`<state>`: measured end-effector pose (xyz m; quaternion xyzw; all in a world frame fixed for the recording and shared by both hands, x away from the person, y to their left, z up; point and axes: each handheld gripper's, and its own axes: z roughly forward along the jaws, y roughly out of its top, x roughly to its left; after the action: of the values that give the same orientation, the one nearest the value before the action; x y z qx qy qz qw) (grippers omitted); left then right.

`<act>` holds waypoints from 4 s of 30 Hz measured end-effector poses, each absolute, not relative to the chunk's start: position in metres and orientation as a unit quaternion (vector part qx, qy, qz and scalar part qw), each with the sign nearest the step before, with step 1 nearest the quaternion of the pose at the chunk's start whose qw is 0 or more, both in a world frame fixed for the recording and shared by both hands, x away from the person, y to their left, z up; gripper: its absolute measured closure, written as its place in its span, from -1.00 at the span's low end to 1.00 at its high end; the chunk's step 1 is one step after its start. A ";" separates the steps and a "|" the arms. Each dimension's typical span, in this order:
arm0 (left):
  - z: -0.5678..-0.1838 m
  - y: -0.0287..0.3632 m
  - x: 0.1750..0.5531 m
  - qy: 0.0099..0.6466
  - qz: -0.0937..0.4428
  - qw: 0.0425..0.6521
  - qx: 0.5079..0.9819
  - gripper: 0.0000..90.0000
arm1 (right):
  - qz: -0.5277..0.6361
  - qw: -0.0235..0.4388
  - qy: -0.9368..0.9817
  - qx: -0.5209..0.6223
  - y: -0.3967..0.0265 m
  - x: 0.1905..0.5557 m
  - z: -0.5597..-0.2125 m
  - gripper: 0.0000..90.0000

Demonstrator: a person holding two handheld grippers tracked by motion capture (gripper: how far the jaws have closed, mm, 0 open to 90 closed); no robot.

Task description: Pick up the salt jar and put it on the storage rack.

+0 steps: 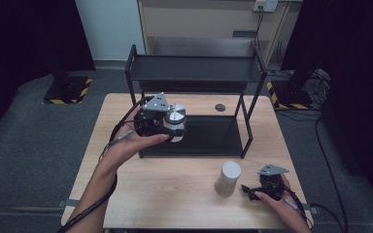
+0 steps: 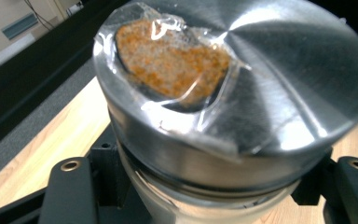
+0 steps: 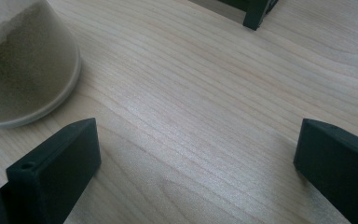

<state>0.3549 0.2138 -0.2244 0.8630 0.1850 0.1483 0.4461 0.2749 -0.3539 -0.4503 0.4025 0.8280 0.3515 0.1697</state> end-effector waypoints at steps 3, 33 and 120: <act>-0.213 0.212 0.358 0.185 0.148 0.447 0.863 -0.34 | 0.352 0.170 0.828 0.403 -0.354 0.275 -0.450 -0.97; -0.125 0.203 0.393 0.202 0.188 0.448 0.850 -0.34 | 0.352 0.170 0.828 0.402 -0.354 0.275 -0.450 -0.97; -0.149 0.205 0.485 0.292 0.189 0.468 0.813 -0.34 | 0.352 0.170 0.828 0.402 -0.354 0.275 -0.450 -0.97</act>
<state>0.4848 0.2048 -0.1489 0.8126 0.2921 0.1887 0.4678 0.2750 -0.3540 -0.4504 0.4016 0.8283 0.3516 0.1700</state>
